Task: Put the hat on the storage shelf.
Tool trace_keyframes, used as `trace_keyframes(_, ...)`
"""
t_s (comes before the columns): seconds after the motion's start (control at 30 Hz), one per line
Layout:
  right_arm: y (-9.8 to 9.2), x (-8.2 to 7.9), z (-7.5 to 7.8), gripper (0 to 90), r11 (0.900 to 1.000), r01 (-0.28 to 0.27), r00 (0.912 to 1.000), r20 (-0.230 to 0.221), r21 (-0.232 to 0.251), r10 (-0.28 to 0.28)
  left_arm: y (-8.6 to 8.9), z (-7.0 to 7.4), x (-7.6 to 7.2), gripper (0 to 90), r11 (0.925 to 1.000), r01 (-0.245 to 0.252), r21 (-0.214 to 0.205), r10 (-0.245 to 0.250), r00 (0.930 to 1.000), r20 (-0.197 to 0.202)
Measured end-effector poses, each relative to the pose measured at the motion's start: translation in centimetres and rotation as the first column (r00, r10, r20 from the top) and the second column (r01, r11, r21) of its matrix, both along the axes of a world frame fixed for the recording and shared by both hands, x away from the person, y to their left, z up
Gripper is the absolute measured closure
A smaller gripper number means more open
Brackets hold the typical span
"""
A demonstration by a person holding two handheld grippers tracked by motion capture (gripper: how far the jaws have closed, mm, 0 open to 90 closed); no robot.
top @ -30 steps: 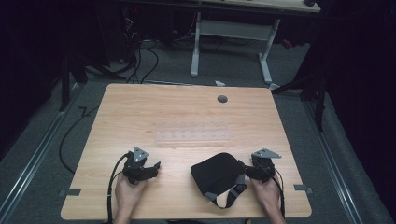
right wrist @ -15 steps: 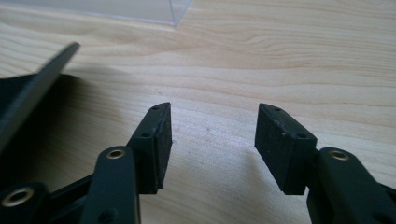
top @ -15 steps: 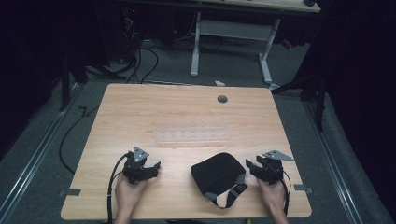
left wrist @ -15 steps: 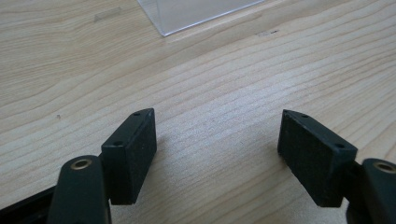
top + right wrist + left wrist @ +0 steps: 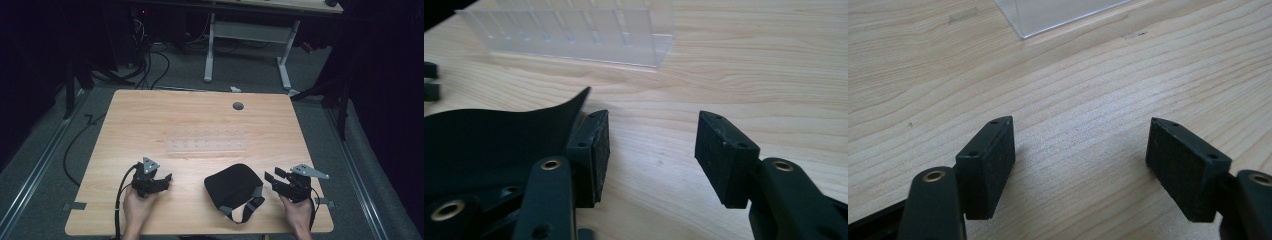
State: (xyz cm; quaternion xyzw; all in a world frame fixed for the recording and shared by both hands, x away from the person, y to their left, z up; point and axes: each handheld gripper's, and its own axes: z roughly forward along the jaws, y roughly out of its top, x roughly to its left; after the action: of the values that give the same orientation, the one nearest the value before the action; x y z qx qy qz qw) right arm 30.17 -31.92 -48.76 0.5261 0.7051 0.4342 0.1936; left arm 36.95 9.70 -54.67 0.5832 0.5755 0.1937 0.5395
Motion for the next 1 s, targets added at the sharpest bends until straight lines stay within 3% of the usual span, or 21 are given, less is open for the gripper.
trace_keyframes(0.37, 1.4, -1.0, 0.8, 43.8, 0.9971, -0.076, 0.9969, 0.017, 0.002, 0.076, 0.0, 0.0, 0.0, 27.7, 1.0, 0.0, 0.0, 0.0, 1.0, 0.0)
trace_keyframes(0.47, 2.0, -0.9, 0.5, 41.1, 0.993, -0.115, 0.9934, 0.004, 0.026, 0.115, 0.0, 0.0, 0.0, 27.7, 1.0, 0.001, 0.0, -0.001, 1.0, 0.0)
trace_keyframes(0.57, 2.7, -0.7, 0.0, 40.4, 0.9901, -0.139, 0.9902, -0.012, 0.017, 0.139, 0.0, 0.0, 0.0, 27.7, 1.0, 0.001, 0.0, -0.001, 1.0, 0.0)
trace_keyframes(0.67, 3.4, -0.4, -0.4, 40.3, 0.9886, -0.15, 0.9884, -0.022, -0.001, 0.15, 0.0, 0.0, 0.0, 27.7, 1.0, 0.0, 0.0, 0.0, 1.0, 0.0)
trace_keyframes(1.0, 4.2, 0.3, -1.9, 42.1, 0.9833, -0.182, 0.9802, -0.079, 0.002, 0.181, 0.0, 0.0, 0.0, 27.7, 1.0, 0.001, 0.001, -0.001, 1.0, 0.001)
